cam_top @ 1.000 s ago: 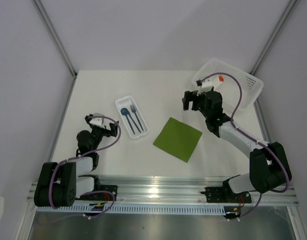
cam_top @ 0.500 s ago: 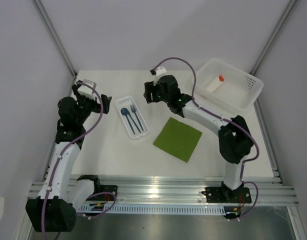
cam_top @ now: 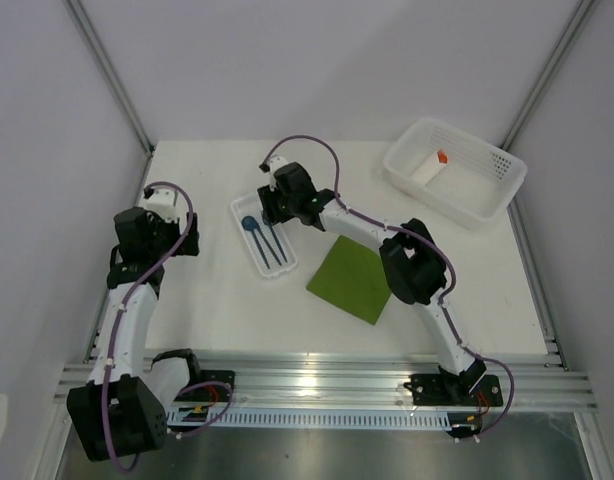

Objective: Place the utensils on the paper napkin and roll it up

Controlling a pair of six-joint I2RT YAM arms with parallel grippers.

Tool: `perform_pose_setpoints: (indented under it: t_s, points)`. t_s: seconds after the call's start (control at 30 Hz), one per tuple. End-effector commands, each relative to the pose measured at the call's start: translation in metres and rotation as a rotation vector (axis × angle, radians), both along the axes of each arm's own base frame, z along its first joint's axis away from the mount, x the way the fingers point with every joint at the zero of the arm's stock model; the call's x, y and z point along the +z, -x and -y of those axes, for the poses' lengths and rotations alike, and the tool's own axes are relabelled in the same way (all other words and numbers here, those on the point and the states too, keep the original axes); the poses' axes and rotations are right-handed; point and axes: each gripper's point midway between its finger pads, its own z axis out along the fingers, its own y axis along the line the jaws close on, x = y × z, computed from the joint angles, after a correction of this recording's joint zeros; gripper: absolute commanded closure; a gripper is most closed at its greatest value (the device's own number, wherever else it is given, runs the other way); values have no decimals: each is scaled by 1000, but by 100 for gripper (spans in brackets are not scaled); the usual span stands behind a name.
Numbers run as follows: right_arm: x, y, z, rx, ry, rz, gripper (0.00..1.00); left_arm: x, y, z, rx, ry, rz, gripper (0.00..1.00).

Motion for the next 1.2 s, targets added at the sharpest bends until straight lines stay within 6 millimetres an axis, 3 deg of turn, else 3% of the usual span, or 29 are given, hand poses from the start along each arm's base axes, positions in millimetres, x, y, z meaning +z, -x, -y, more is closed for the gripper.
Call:
perform_pose_setpoints:
  t_s: [0.0, 0.17, 0.37, 0.57, 0.73, 1.17]
  points:
    - [3, -8, -9, 1, 3, 19, 51, 3, 2, -7, 19, -17, 14, 1]
    - [-18, 1, -12, 23, 60, -1, 61, -3, -1, -4, 6, -1, -3, 1]
    - [-21, 10, -16, 16, 148, 69, 64, -11, 0, -4, 2, 1, -17, 1]
    - [-44, 11, -11, -4, 205, 51, 69, -8, 0, -3, -2, -6, -5, 0]
    - [-44, 12, -13, -10, 238, 89, 69, -12, -1, -3, -4, -4, -17, 1]
    - [-84, 12, -5, -43, 306, 23, 67, -16, -2, -4, -5, -4, -32, 0]
